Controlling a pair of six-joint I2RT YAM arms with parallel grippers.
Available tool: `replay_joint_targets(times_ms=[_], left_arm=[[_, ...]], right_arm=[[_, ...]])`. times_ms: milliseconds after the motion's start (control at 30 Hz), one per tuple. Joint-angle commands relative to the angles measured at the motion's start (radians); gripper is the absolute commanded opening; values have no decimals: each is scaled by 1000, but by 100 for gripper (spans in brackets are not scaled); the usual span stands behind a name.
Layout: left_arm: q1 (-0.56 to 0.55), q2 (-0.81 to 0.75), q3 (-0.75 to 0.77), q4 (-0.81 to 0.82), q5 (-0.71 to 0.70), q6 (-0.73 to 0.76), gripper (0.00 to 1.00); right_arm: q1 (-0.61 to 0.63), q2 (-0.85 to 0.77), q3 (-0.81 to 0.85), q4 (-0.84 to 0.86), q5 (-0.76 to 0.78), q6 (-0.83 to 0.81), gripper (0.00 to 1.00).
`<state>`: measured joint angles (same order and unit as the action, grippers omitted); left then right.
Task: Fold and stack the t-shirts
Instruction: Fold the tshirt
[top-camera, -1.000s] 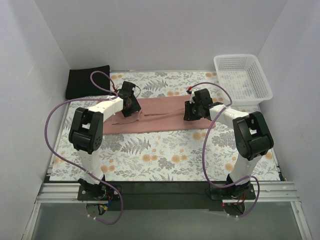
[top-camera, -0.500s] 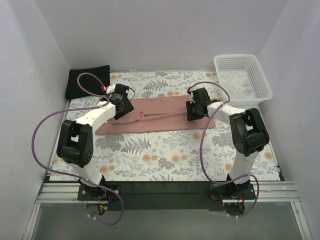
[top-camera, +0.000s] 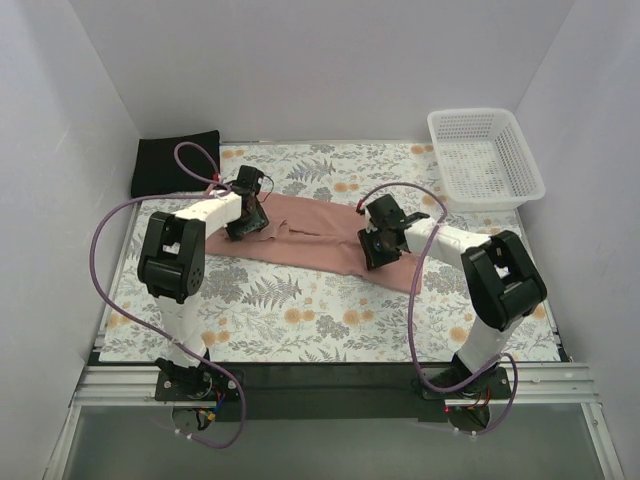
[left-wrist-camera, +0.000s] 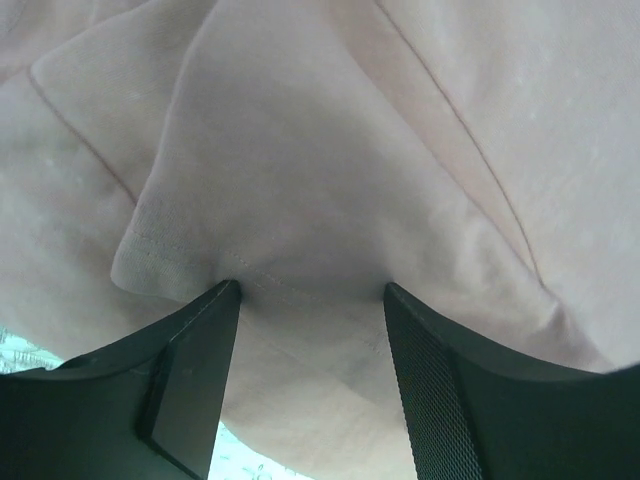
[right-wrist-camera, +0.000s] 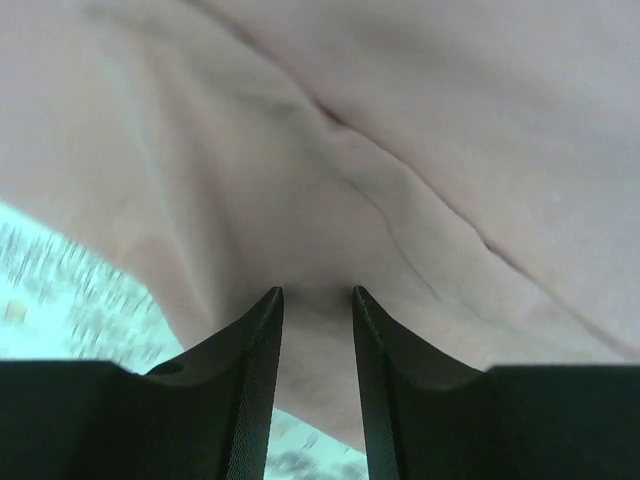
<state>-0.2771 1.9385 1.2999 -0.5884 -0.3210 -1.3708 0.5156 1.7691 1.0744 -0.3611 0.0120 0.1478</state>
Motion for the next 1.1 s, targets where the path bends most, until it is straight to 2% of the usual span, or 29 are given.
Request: replay_joint_targets(times_ms=[0, 100, 200, 367, 400, 567, 700, 867, 967, 1067], left_arm=[[7, 124, 77, 24, 109, 85, 59], [6, 184, 186, 27, 151, 160, 62], [-5, 282, 283, 29, 183, 231, 63], [-59, 457, 546, 7, 232, 323, 63], [-69, 480, 580, 2, 240, 346, 63], [-135, 605, 757, -7, 240, 426, 63], [-143, 689, 916, 4, 221, 453, 63], [-143, 715, 952, 85, 217, 473, 63], [-142, 685, 949, 119, 206, 454, 64], [-142, 621, 918, 163, 209, 428, 71]], right_arm=[[143, -28, -145, -332, -142, -2, 41], [259, -72, -191, -355, -237, 18, 42], [348, -77, -163, -367, -286, 35, 42], [495, 33, -16, -366, -374, 30, 43], [523, 85, 58, -369, -371, 29, 43], [549, 248, 278, -369, -371, 15, 43], [547, 360, 438, -384, -350, 15, 43], [547, 406, 519, -403, -313, 16, 44], [547, 333, 493, -404, -253, 18, 46], [544, 225, 467, -409, -213, 24, 52]])
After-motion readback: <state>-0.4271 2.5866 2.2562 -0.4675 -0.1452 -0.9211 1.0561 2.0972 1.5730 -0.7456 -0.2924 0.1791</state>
